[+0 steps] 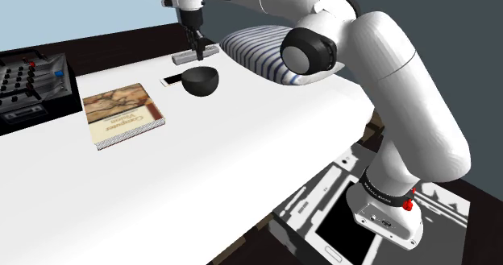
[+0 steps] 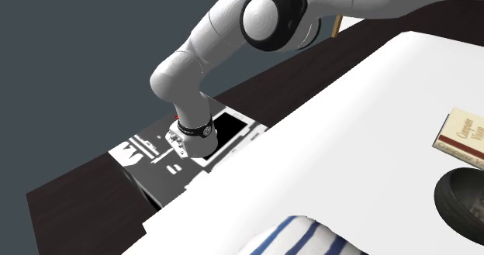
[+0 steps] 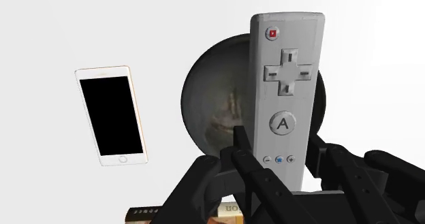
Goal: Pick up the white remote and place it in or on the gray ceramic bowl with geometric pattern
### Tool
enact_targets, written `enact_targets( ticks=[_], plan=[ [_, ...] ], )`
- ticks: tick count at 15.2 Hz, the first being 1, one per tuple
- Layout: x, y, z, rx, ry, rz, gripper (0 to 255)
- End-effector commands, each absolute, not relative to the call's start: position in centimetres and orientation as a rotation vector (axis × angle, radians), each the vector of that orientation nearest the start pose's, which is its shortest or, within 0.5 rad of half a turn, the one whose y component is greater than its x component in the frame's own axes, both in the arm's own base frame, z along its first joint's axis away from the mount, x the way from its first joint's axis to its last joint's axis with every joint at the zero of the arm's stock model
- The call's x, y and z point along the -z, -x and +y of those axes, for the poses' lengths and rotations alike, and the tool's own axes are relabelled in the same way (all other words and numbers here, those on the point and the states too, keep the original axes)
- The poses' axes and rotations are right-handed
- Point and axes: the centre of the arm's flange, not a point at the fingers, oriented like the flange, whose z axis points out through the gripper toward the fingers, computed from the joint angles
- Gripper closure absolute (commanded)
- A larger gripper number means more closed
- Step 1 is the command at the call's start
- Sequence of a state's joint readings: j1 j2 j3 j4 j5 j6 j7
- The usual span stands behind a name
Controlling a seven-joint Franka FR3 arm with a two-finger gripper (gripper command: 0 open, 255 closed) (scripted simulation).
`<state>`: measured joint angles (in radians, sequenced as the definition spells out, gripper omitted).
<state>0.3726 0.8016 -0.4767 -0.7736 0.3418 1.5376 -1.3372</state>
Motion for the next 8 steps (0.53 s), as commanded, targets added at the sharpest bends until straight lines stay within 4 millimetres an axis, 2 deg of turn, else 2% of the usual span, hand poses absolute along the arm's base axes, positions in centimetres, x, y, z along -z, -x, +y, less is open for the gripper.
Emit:
enact_targets(
  ticks=[1,8],
  plan=[
    [-48.3,-74.2,11.7,0.03,2.424,-2.009,255],
    [-44.6,-74.2,11.7,0.03,2.424,-2.009,255]
  ],
)
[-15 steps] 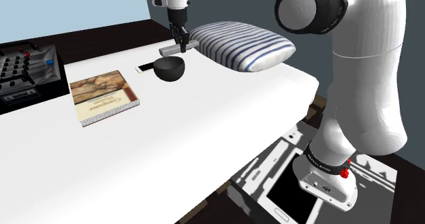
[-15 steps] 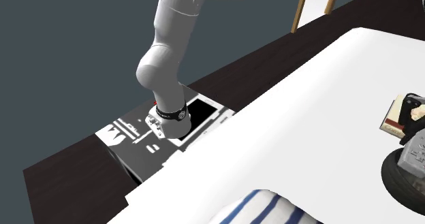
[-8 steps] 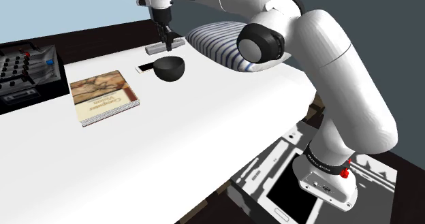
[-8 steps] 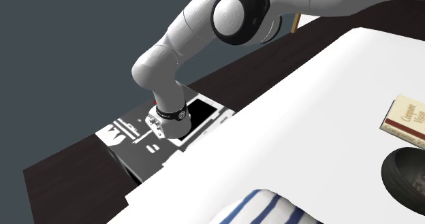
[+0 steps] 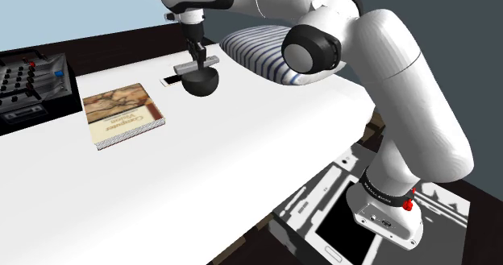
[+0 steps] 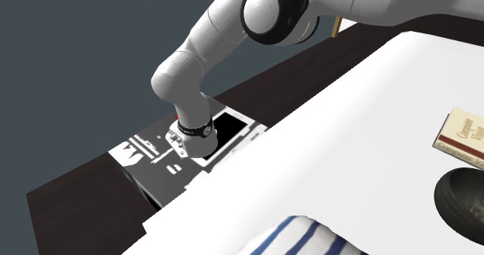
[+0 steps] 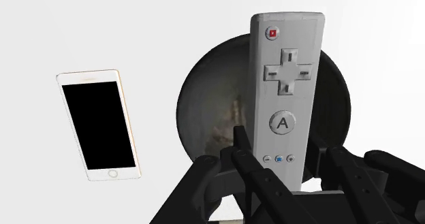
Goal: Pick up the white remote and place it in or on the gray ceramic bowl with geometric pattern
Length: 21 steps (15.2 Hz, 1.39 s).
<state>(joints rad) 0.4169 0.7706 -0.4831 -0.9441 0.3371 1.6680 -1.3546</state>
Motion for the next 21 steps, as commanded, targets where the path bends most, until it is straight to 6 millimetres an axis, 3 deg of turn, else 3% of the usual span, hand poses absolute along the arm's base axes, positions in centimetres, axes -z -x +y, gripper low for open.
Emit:
enact_targets(
  ticks=[1,3,11,12,17,21],
  plan=[
    [-44.1,-74.2,11.7,0.03,2.424,-2.009,255],
    [-42.8,-74.2,11.7,0.03,2.424,-2.009,255],
    [-42.8,-74.2,11.7,0.03,2.424,-2.009,255],
    [-42.8,-74.2,11.7,0.03,2.424,-2.009,0],
    [-42.8,-74.2,11.7,0.03,2.424,-2.009,0],
    [-47.8,-74.1,11.7,0.03,2.424,-2.009,0]
  ],
)
